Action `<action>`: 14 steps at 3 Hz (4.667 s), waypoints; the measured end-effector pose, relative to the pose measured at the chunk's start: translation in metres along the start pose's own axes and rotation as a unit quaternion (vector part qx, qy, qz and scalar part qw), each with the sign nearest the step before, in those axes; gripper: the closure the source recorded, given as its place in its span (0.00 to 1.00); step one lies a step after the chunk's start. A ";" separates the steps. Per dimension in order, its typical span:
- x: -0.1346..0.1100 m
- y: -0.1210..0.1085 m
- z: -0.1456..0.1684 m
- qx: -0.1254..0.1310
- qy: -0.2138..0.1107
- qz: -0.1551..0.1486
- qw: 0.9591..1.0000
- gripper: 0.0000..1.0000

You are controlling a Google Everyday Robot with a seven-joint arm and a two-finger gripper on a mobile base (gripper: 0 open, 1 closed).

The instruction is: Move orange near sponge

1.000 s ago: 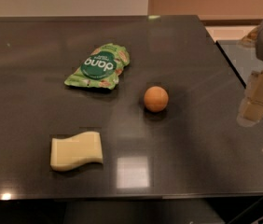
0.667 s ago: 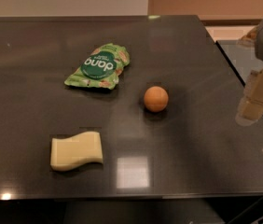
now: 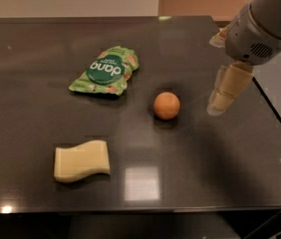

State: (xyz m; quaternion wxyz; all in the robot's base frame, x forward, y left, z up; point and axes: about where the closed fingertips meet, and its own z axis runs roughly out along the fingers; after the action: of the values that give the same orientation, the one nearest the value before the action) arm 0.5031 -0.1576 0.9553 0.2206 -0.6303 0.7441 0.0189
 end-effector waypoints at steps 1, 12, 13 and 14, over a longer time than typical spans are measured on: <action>-0.019 -0.006 0.022 -0.014 -0.025 -0.007 1.000 0.00; -0.101 0.051 0.096 -0.115 -0.111 -0.102 0.982 1.00; -0.118 0.067 0.100 -0.134 -0.132 -0.125 0.974 1.00; -0.131 0.083 0.106 -0.158 -0.144 -0.146 0.966 1.00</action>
Offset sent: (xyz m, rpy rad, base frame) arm 0.0382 0.0703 -0.0564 0.1267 0.0863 0.0988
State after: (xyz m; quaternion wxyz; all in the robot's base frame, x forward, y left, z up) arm 0.4711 0.0138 0.8847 0.2237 -0.7496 0.5918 0.1941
